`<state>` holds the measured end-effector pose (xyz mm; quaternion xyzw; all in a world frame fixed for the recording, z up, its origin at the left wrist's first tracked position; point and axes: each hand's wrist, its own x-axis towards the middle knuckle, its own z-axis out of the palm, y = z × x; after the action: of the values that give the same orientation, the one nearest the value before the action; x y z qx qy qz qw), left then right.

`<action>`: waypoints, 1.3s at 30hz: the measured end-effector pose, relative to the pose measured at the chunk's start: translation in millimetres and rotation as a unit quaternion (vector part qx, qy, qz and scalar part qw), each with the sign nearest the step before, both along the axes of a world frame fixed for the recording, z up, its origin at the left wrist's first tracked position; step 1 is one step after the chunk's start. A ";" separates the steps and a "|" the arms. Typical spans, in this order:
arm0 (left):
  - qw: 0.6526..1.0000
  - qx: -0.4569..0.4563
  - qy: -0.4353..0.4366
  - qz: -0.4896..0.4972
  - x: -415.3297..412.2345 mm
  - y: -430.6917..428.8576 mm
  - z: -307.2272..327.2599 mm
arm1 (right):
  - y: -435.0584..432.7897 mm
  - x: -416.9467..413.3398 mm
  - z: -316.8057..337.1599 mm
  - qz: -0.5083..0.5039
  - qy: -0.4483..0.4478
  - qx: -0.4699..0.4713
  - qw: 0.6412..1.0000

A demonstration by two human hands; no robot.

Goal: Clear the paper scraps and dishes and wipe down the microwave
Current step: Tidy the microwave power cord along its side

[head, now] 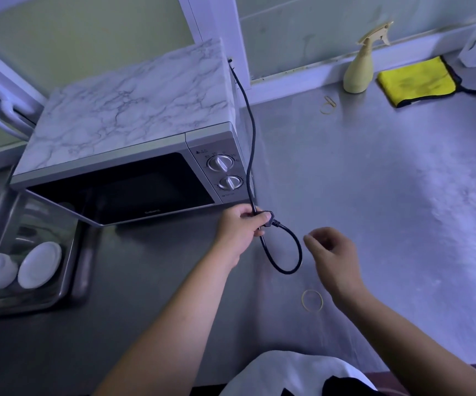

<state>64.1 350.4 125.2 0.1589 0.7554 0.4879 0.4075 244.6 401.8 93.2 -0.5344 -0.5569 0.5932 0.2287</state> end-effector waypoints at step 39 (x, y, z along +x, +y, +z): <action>0.996 0.087 -0.021 0.014 12.8 13.7 2.9 | 84.4 -86.1 19.4 -0.200 0.229 -0.396 0.866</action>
<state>76.9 364.2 128.1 0.1733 0.7034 0.5608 0.4008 158.5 486.1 112.6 -0.5289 -0.0884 0.8113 0.2330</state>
